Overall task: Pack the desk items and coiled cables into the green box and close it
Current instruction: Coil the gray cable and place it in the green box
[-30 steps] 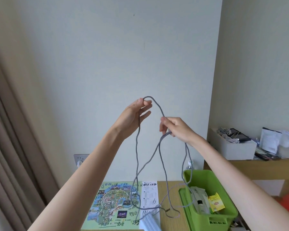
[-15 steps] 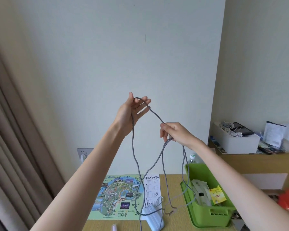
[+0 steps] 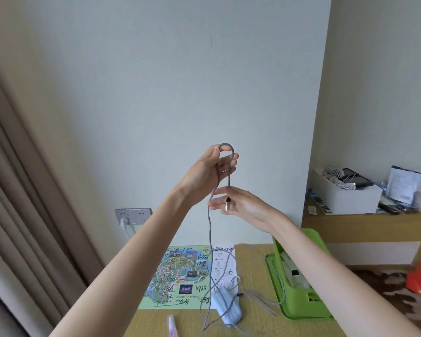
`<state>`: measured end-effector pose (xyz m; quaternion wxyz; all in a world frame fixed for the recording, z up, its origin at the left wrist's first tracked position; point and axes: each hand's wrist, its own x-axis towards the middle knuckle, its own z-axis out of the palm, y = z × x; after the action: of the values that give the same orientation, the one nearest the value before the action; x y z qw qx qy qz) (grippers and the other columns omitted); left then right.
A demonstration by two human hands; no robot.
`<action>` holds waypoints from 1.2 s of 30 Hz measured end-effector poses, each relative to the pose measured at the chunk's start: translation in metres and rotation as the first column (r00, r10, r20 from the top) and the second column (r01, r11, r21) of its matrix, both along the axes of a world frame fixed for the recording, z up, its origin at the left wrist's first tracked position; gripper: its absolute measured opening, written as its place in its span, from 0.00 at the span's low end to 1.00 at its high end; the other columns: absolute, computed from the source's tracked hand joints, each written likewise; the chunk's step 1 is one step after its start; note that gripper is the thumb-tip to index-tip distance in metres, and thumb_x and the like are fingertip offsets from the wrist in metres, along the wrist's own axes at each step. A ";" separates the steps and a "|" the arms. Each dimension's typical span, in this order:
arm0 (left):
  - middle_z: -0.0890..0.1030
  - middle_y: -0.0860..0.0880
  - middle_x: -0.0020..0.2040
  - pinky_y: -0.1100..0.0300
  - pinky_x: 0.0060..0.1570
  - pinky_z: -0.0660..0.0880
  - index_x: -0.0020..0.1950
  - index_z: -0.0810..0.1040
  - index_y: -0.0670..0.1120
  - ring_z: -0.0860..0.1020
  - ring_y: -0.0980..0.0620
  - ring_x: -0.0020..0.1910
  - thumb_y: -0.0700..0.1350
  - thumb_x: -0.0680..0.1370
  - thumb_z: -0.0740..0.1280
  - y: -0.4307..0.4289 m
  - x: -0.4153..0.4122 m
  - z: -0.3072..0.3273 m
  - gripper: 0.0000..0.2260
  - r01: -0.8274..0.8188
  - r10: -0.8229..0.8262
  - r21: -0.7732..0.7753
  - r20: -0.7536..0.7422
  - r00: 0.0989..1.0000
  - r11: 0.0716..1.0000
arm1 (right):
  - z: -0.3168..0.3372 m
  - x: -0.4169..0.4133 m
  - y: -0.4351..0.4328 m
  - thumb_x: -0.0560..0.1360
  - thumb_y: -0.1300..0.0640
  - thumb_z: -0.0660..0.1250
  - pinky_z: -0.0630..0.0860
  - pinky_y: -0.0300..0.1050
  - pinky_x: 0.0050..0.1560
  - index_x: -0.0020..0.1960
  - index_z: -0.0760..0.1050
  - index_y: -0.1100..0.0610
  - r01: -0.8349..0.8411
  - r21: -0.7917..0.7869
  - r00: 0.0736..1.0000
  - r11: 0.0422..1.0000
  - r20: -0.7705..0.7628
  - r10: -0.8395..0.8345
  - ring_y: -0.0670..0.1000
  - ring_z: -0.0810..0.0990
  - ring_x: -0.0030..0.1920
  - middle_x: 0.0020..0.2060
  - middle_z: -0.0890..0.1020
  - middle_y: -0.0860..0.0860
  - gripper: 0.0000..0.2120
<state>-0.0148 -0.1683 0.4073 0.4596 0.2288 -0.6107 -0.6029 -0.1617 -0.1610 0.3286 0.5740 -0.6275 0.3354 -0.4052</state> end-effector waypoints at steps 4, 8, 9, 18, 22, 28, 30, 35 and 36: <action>0.78 0.45 0.54 0.52 0.69 0.68 0.62 0.72 0.47 0.76 0.51 0.51 0.48 0.85 0.52 -0.001 0.003 -0.003 0.12 -0.011 0.011 0.007 -0.029 1.000 1.000 | -0.005 0.014 -0.002 0.83 0.48 0.55 0.70 0.45 0.57 0.49 0.78 0.53 0.118 -0.083 0.990 0.990 -0.066 -0.123 0.48 0.75 0.49 0.47 0.76 0.52 0.15; 0.76 0.48 0.50 0.48 0.66 0.71 0.60 0.75 0.52 0.75 0.52 0.44 0.51 0.84 0.54 -0.005 0.015 -0.009 0.12 -0.063 0.064 0.028 -0.063 0.996 0.998 | -0.005 0.018 0.000 0.84 0.53 0.54 0.75 0.46 0.56 0.43 0.74 0.59 0.054 -0.040 0.998 0.998 0.032 -0.053 0.55 0.80 0.45 0.39 0.79 0.56 0.16; 0.75 0.48 0.48 0.49 0.64 0.73 0.60 0.75 0.52 0.75 0.53 0.41 0.52 0.84 0.54 -0.007 0.018 -0.010 0.12 -0.083 0.085 0.029 -0.074 0.994 0.996 | -0.004 0.017 0.000 0.84 0.53 0.55 0.76 0.47 0.54 0.43 0.73 0.59 0.040 -0.014 0.997 0.999 0.064 -0.040 0.55 0.80 0.40 0.36 0.78 0.55 0.16; 0.71 0.51 0.41 0.65 0.33 0.70 0.64 0.72 0.58 0.64 0.55 0.31 0.51 0.85 0.51 -0.016 0.060 -0.006 0.13 -0.220 0.223 0.040 -0.115 0.968 0.975 | -0.021 -0.008 -0.009 0.75 0.58 0.70 0.78 0.42 0.47 0.52 0.78 0.62 0.113 0.051 0.993 0.992 -0.023 -0.112 0.46 0.67 0.29 0.31 0.71 0.47 0.09; 0.74 0.51 0.41 0.66 0.27 0.61 0.67 0.71 0.56 0.60 0.55 0.29 0.51 0.85 0.51 -0.015 0.077 -0.011 0.14 -0.326 0.328 -0.049 0.044 0.944 0.944 | -0.016 -0.010 -0.013 0.76 0.62 0.68 0.78 0.42 0.42 0.50 0.79 0.63 0.211 -0.016 0.974 0.977 -0.087 -0.211 0.45 0.67 0.27 0.31 0.71 0.48 0.04; 0.80 0.43 0.52 0.66 0.25 0.59 0.70 0.68 0.53 0.66 0.58 0.25 0.49 0.85 0.51 -0.006 0.079 -0.026 0.15 -0.268 0.327 -0.212 0.327 0.887 0.940 | 0.020 0.003 -0.009 0.77 0.63 0.66 0.73 0.39 0.31 0.45 0.77 0.62 0.256 -0.297 0.955 0.920 -0.068 -0.288 0.46 0.68 0.28 0.36 0.76 0.54 0.03; 0.81 0.40 0.54 0.67 0.23 0.58 0.70 0.67 0.50 0.68 0.60 0.22 0.48 0.85 0.49 -0.003 0.074 -0.029 0.15 -0.177 0.259 -0.229 0.402 0.879 0.957 | 0.031 0.008 -0.009 0.77 0.63 0.67 0.74 0.39 0.31 0.44 0.77 0.61 0.256 -0.352 0.953 0.900 -0.061 -0.295 0.47 0.71 0.30 0.38 0.77 0.55 0.04; 0.84 0.40 0.42 0.66 0.24 0.58 0.66 0.67 0.49 0.55 0.53 0.25 0.47 0.86 0.48 0.005 0.060 -0.032 0.13 -0.059 0.145 -0.169 0.565 0.812 0.984 | 0.043 0.013 -0.012 0.78 0.60 0.66 0.71 0.40 0.29 0.45 0.76 0.61 0.283 -0.438 0.919 0.853 -0.129 -0.372 0.44 0.75 0.37 0.39 0.79 0.53 0.06; 0.83 0.41 0.40 0.66 0.24 0.57 0.65 0.67 0.47 0.55 0.53 0.24 0.46 0.86 0.48 0.006 0.057 -0.032 0.13 -0.068 0.146 -0.156 0.573 0.806 0.985 | 0.043 0.013 -0.012 0.78 0.59 0.66 0.68 0.40 0.29 0.45 0.76 0.62 0.289 -0.437 0.913 0.852 -0.142 -0.383 0.45 0.74 0.36 0.38 0.78 0.54 0.06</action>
<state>0.0425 -0.1625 0.3754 0.2975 0.4065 -0.7454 -0.4366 -0.1491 -0.1730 0.3716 0.3091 -0.7058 0.4111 -0.4872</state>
